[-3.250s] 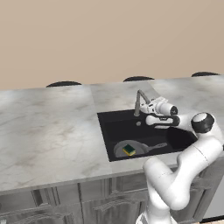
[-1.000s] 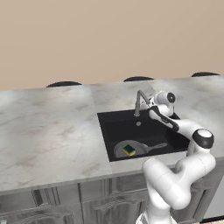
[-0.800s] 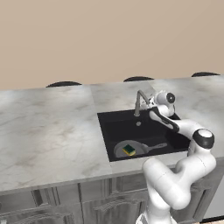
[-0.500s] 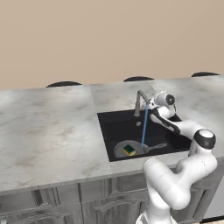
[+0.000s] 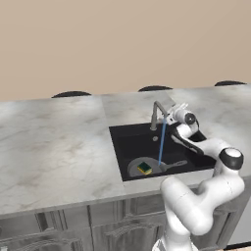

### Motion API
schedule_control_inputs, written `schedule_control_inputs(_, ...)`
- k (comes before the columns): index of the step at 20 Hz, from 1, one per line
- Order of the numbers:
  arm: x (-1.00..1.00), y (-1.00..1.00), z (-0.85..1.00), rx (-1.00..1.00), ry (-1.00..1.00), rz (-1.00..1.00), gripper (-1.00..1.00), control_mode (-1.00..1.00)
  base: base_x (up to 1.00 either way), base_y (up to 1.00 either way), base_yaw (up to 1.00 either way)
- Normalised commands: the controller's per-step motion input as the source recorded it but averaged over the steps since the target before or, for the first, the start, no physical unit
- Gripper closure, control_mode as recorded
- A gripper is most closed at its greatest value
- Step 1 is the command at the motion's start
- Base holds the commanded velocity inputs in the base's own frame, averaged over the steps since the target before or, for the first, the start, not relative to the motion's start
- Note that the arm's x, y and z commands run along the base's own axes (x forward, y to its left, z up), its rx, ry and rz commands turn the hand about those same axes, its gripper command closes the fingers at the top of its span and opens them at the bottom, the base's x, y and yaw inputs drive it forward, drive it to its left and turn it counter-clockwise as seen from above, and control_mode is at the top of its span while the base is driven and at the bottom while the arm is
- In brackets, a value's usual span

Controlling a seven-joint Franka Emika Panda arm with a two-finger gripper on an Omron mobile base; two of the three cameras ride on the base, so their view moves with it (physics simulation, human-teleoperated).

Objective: Pick the pan and sponge and place them into the sink. Then turn on the water.

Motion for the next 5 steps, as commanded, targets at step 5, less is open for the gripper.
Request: schedule_control_inputs(5,-0.02,-0.02,0.00,0.00,-0.01,0.00,-1.00,-1.00,0.00,0.00,0.00)
